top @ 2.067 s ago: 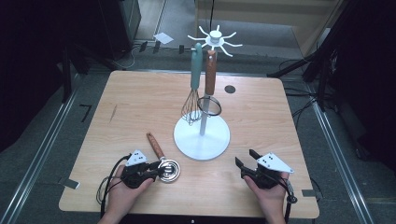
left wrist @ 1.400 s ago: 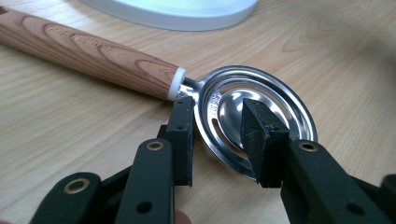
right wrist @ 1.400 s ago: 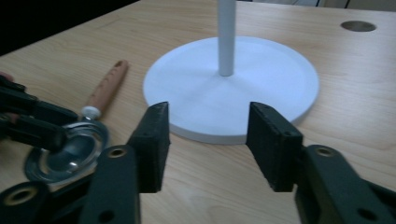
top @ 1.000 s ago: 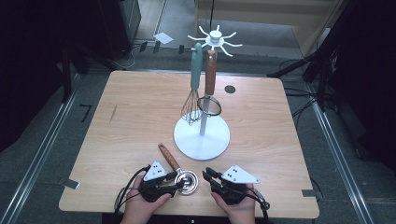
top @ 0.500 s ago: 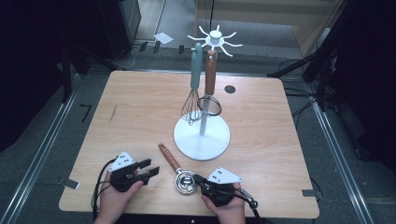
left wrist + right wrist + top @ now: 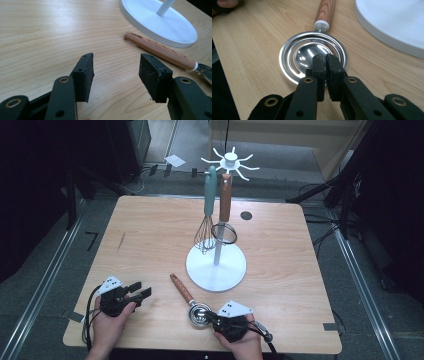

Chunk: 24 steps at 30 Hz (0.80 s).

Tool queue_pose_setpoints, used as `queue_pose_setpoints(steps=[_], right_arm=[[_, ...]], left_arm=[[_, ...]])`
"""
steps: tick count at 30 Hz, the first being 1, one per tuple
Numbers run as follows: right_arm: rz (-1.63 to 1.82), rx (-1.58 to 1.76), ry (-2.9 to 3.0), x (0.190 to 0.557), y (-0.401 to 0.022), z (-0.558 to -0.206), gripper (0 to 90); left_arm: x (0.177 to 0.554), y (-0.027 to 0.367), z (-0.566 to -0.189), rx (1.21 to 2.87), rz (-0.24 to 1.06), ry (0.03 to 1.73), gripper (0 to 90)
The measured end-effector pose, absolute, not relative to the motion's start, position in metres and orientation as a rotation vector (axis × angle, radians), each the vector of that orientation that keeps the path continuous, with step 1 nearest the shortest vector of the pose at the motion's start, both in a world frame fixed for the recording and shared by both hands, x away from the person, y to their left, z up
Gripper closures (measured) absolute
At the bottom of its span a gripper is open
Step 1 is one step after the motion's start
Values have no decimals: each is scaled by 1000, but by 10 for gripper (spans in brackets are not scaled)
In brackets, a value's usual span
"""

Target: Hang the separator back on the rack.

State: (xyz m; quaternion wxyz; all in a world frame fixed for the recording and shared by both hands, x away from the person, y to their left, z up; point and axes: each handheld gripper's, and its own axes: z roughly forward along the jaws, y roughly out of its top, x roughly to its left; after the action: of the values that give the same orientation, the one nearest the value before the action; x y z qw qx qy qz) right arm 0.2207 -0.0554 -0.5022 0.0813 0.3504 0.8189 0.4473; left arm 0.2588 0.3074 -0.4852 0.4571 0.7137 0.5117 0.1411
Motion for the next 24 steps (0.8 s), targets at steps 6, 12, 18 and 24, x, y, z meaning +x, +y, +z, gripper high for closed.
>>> queue_pose_setpoints(steps=[6, 12, 18, 24], right_arm=[[1322, 1061, 2439, 226, -64, -503, 864], [1306, 1086, 2434, 228, -73, -503, 847], [1272, 1098, 2417, 230, -82, -502, 861], [1268, 1135, 2412, 235, -96, -503, 900]], left_arm=[[259, 314, -483, 1754, 378, 1268, 434], [260, 319, -483, 1734, 372, 1284, 432], [261, 316, -485, 1753, 377, 1273, 432], [262, 317, -487, 1746, 368, 1272, 432]])
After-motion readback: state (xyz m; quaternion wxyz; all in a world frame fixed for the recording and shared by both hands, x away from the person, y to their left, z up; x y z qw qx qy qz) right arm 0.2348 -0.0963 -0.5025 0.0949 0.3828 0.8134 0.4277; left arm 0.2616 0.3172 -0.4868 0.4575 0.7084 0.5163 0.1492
